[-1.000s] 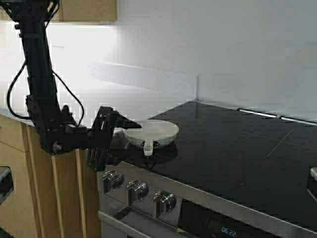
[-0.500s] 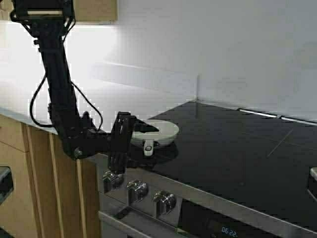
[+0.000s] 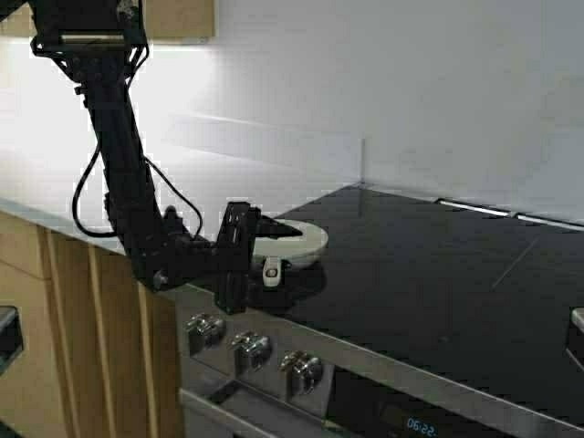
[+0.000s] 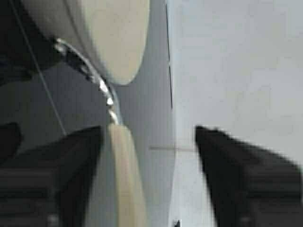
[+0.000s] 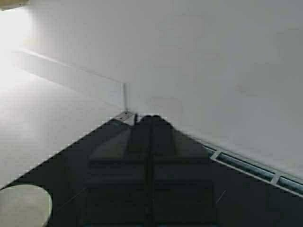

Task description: Wash the pan

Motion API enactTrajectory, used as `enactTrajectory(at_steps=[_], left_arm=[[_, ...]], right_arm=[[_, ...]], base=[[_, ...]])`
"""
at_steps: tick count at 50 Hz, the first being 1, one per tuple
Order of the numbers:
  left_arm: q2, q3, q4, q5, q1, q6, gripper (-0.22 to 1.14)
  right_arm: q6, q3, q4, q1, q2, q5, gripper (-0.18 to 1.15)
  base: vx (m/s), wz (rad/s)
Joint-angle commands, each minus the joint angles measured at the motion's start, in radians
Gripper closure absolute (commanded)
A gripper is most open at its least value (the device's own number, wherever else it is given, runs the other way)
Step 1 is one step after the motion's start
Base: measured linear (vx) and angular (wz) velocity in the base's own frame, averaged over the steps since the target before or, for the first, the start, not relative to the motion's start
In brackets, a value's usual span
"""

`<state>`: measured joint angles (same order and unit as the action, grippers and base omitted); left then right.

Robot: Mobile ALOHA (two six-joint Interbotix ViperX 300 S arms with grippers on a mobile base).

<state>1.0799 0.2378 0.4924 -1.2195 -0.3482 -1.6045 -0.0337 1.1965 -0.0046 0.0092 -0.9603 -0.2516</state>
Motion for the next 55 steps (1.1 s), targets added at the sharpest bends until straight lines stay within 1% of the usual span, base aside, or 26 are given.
enactTrajectory(at_steps=[1, 2, 6, 8, 9, 11, 15, 17, 24, 40, 55], left_arm=[[-0.015, -0.015, 0.003, -0.002, -0.003, -0.025, 0.33], [-0.014, -0.015, 0.003, -0.002, -0.003, -0.034, 0.42], [-0.008, -0.020, 0.003, -0.003, -0.003, -0.044, 0.86], [-0.008, -0.018, -0.003, -0.003, -0.003, -0.048, 1.01], [-0.008, -0.020, -0.006, -0.003, -0.006, -0.049, 1.05], [-0.009, -0.018, -0.012, -0.003, -0.006, -0.051, 1.04], [-0.017, -0.012, -0.014, -0.014, -0.006, -0.052, 0.88], [-0.023, -0.009, -0.014, -0.018, -0.006, -0.052, 0.83], [-0.049, 0.003, -0.014, -0.043, -0.006, -0.048, 0.90], [-0.189, 0.084, -0.009, -0.084, -0.006, -0.048, 0.89], [-0.328, 0.227, -0.034, -0.110, -0.006, -0.021, 0.89]], right_arm=[[0.000, -0.017, -0.002, 0.002, 0.009, -0.005, 0.90], [0.000, -0.018, -0.002, 0.000, 0.008, -0.005, 0.90], [0.000, -0.017, -0.002, 0.002, 0.008, -0.005, 0.90], [0.000, -0.017, -0.002, 0.000, 0.008, -0.005, 0.90], [0.000, -0.017, -0.002, 0.002, 0.008, -0.005, 0.90], [0.000, -0.017, -0.002, 0.000, 0.008, -0.003, 0.90], [0.000, -0.018, -0.002, 0.002, 0.008, -0.005, 0.90], [0.000, -0.018, -0.002, 0.000, 0.008, -0.003, 0.90], [0.003, -0.017, 0.000, 0.000, 0.008, -0.003, 0.90], [0.003, -0.014, -0.037, 0.000, 0.009, -0.005, 0.90], [0.000, -0.026, -0.037, 0.002, 0.023, -0.003, 0.90]], base=[[0.00, 0.00], [0.00, 0.00], [0.00, 0.00], [0.00, 0.00], [0.00, 0.00], [0.00, 0.00], [0.00, 0.00], [0.00, 0.00], [0.00, 0.00], [0.00, 0.11], [0.04, 0.33]])
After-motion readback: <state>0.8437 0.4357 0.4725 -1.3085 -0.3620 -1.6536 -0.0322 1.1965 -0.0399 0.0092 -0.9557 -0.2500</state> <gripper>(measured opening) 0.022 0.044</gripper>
